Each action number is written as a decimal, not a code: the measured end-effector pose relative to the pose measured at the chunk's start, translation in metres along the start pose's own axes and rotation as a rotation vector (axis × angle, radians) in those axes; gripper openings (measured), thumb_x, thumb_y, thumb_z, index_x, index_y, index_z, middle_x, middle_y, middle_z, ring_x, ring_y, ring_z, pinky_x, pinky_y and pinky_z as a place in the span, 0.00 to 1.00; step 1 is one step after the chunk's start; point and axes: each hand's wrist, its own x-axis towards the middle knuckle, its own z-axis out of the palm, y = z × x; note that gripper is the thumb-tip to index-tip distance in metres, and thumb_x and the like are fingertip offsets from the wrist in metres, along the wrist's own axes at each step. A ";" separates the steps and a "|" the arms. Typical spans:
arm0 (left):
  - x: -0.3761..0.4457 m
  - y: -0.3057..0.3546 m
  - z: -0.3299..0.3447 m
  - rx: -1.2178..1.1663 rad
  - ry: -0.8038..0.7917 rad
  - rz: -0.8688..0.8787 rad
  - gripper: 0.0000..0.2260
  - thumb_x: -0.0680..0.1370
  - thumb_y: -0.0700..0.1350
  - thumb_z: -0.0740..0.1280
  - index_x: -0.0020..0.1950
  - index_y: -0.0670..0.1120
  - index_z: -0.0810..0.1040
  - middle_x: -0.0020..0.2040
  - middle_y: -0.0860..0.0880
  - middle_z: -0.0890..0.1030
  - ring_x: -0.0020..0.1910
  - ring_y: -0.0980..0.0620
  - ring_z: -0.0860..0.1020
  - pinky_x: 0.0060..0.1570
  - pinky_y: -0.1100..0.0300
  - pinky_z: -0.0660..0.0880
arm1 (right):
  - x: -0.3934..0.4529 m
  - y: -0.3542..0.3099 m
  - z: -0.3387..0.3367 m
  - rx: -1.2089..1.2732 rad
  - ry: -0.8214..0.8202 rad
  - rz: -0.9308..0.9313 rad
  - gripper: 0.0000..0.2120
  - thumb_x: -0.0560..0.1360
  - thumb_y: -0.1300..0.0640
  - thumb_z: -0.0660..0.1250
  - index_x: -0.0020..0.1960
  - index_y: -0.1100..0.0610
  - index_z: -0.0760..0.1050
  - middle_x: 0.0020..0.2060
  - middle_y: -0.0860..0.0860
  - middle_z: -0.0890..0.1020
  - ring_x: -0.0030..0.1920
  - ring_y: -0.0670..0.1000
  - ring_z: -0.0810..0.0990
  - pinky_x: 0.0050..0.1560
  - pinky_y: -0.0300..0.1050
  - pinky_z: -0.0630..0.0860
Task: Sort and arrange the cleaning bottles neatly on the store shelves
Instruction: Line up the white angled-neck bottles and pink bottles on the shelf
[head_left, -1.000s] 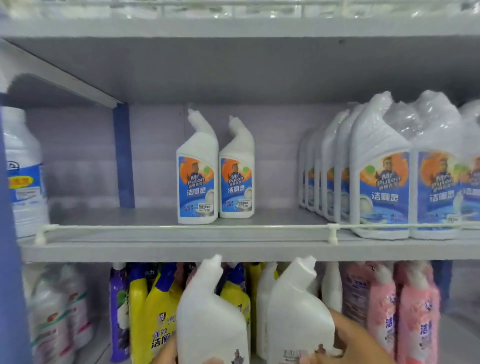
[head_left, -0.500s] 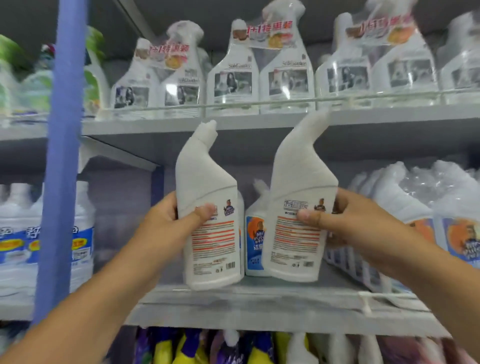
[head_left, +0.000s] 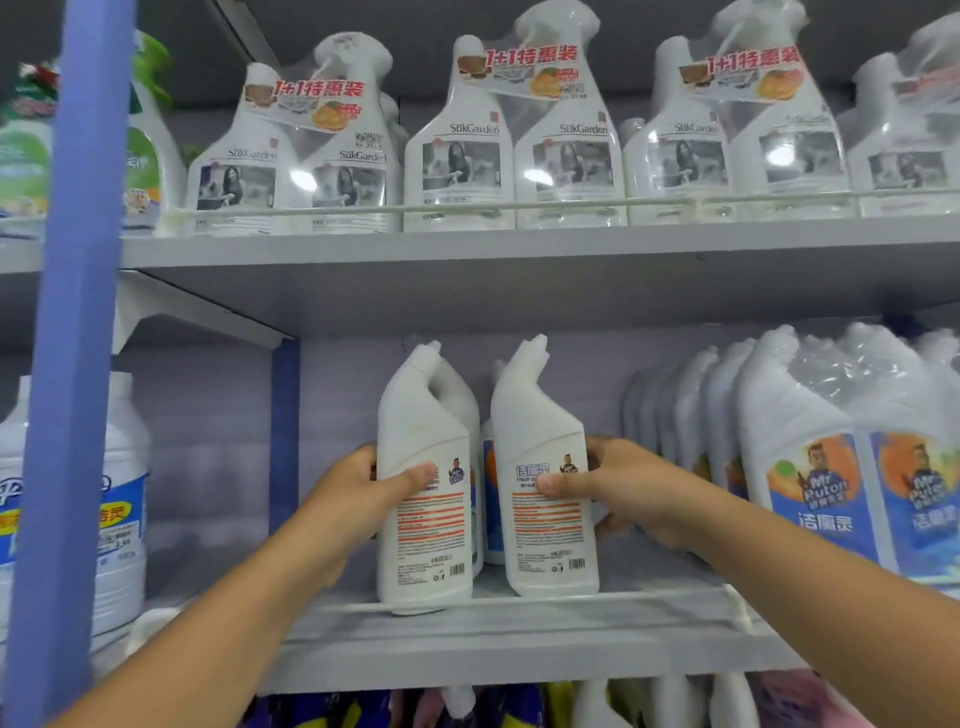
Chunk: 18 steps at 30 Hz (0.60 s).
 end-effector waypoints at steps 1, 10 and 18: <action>0.002 -0.002 -0.001 0.000 -0.007 -0.001 0.10 0.78 0.50 0.73 0.58 0.53 0.80 0.48 0.54 0.88 0.49 0.50 0.86 0.53 0.46 0.82 | 0.002 0.002 0.000 0.005 -0.001 0.007 0.19 0.72 0.50 0.78 0.61 0.50 0.79 0.50 0.46 0.88 0.50 0.49 0.88 0.50 0.55 0.85; 0.039 0.031 -0.032 -0.130 -0.046 0.069 0.11 0.80 0.50 0.70 0.59 0.47 0.81 0.51 0.46 0.88 0.52 0.47 0.86 0.57 0.51 0.81 | 0.018 -0.025 -0.023 -0.081 -0.037 -0.017 0.19 0.75 0.44 0.73 0.61 0.54 0.79 0.50 0.50 0.88 0.51 0.51 0.87 0.59 0.53 0.82; 0.063 0.062 -0.043 -0.112 -0.307 0.059 0.13 0.83 0.46 0.64 0.62 0.41 0.83 0.59 0.44 0.86 0.61 0.45 0.83 0.66 0.47 0.76 | 0.048 -0.068 -0.026 0.064 0.034 -0.097 0.12 0.79 0.51 0.70 0.60 0.55 0.78 0.53 0.53 0.86 0.55 0.53 0.85 0.63 0.53 0.80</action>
